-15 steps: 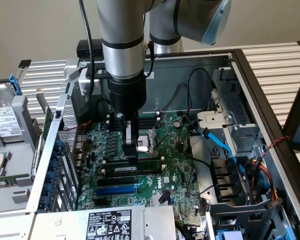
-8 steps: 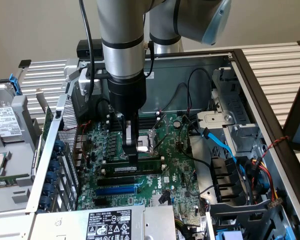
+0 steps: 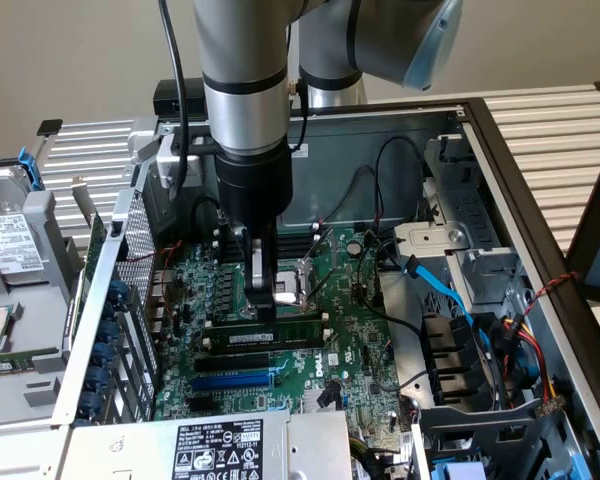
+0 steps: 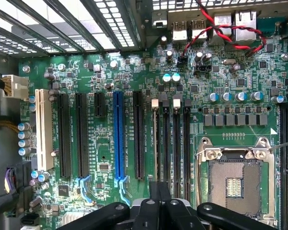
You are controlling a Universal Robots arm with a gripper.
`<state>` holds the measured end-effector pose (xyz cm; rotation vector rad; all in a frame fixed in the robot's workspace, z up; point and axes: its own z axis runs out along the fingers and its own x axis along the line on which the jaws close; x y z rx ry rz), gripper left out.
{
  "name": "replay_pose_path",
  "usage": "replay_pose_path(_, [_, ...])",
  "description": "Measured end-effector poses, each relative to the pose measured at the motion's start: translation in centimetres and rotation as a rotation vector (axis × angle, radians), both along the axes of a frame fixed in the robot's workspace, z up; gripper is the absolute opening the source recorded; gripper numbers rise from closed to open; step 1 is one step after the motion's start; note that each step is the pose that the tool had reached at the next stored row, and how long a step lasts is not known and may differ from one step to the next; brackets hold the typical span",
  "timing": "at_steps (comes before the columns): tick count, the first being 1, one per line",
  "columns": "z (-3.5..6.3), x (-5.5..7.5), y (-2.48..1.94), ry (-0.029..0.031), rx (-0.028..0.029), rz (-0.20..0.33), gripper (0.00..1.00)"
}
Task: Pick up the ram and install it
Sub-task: 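Insert the ram into the slot, then press down the ram until it locks into place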
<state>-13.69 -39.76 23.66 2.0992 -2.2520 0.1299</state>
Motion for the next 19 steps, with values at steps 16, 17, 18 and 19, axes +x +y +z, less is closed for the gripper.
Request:
replay_pose_path(16, [0.08,0.35,0.04,-0.0001,-0.0048,0.0,0.11])
replay_pose_path(17, [0.02,0.35,0.04,-0.0001,-0.0047,0.0,0.11])
replay_pose_path(18, [-0.04,0.35,0.04,0.0,-0.0049,0.0,0.11])
replay_pose_path(19, [-0.08,0.34,0.04,0.0,-0.0049,0.0,0.11])
